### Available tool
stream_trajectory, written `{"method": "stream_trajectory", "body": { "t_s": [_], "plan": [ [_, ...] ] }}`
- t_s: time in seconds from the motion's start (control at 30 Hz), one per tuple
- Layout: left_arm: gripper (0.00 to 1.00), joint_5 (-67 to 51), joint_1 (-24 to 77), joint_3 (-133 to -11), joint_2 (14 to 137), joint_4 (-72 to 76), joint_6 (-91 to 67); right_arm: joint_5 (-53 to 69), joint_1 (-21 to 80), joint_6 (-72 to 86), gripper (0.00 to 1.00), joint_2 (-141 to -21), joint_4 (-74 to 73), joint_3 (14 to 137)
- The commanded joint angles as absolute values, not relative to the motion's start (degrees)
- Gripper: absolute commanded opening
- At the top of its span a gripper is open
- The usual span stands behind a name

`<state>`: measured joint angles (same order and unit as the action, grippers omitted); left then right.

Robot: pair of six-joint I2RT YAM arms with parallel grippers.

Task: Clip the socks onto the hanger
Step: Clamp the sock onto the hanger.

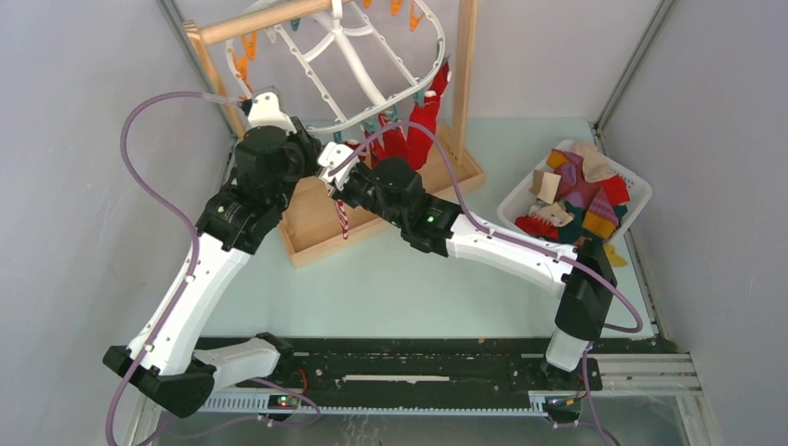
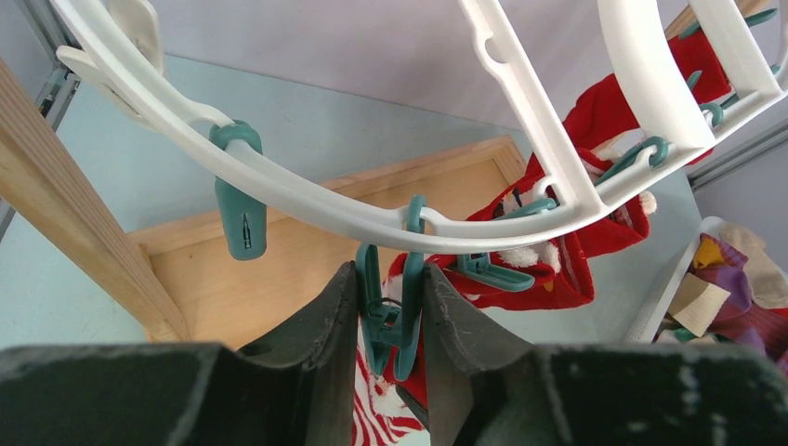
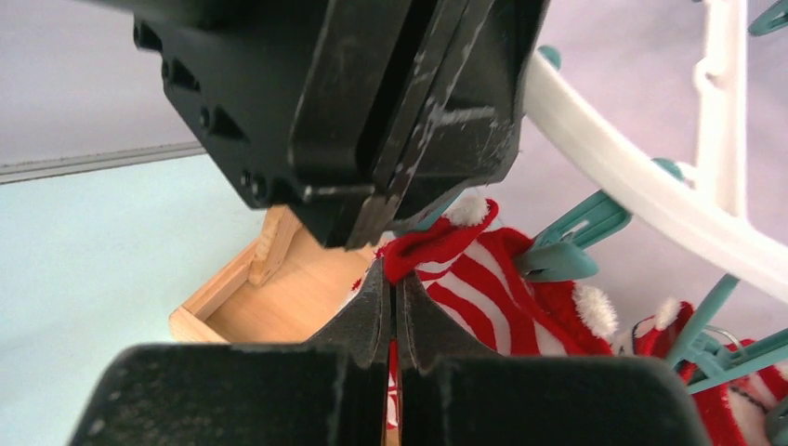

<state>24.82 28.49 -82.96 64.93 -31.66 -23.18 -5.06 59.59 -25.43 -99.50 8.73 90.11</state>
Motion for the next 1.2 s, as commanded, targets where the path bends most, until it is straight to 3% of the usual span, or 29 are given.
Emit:
{"method": "stream_trajectory", "body": {
  "t_s": [0.0,1.17],
  "plan": [
    [0.00,24.11,28.39,-85.26,65.12,-31.51,-24.21,-4.92,59.33,-25.80,0.00,-98.88,10.99,93.61],
    [0.00,25.23,28.30,-84.79,63.85,-32.27,-27.51,-7.07,60.21,-26.66,0.00,-99.79,12.44,92.56]
  ]
}}
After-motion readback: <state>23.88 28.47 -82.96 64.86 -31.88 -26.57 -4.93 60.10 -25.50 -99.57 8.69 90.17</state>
